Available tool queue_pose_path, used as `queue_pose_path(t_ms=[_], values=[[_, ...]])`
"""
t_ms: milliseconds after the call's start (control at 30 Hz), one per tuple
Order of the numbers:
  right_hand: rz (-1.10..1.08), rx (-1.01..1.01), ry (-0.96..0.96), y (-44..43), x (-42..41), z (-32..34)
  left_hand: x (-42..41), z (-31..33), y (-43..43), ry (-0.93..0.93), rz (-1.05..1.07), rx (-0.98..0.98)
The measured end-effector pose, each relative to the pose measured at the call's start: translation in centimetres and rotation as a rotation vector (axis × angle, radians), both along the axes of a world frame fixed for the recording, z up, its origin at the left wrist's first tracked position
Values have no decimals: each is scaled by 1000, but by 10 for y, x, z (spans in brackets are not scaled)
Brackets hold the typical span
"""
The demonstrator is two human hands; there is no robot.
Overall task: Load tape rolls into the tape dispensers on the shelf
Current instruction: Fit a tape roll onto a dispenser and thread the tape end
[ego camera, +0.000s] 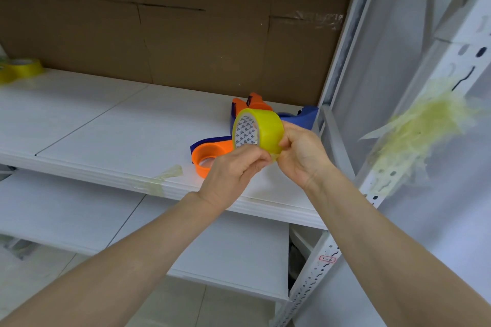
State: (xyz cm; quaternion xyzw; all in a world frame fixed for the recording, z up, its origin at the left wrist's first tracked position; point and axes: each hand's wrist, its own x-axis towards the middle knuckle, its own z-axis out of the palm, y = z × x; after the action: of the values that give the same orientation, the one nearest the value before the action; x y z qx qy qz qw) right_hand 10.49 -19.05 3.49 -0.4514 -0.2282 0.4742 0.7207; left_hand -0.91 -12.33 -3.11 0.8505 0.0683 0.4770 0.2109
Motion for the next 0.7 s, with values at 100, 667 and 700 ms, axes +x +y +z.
queue_pose_path(t_ms=[100,667,700], values=[[58,12,-43,-4,3,2,-1,3,0,15,-2,-33],[-300,-107,-2088,-7,28,22,-5,1,5,36,30,-156],[-272,-164,-2171,-7,25,24,-6,1,5,40,23,-143]])
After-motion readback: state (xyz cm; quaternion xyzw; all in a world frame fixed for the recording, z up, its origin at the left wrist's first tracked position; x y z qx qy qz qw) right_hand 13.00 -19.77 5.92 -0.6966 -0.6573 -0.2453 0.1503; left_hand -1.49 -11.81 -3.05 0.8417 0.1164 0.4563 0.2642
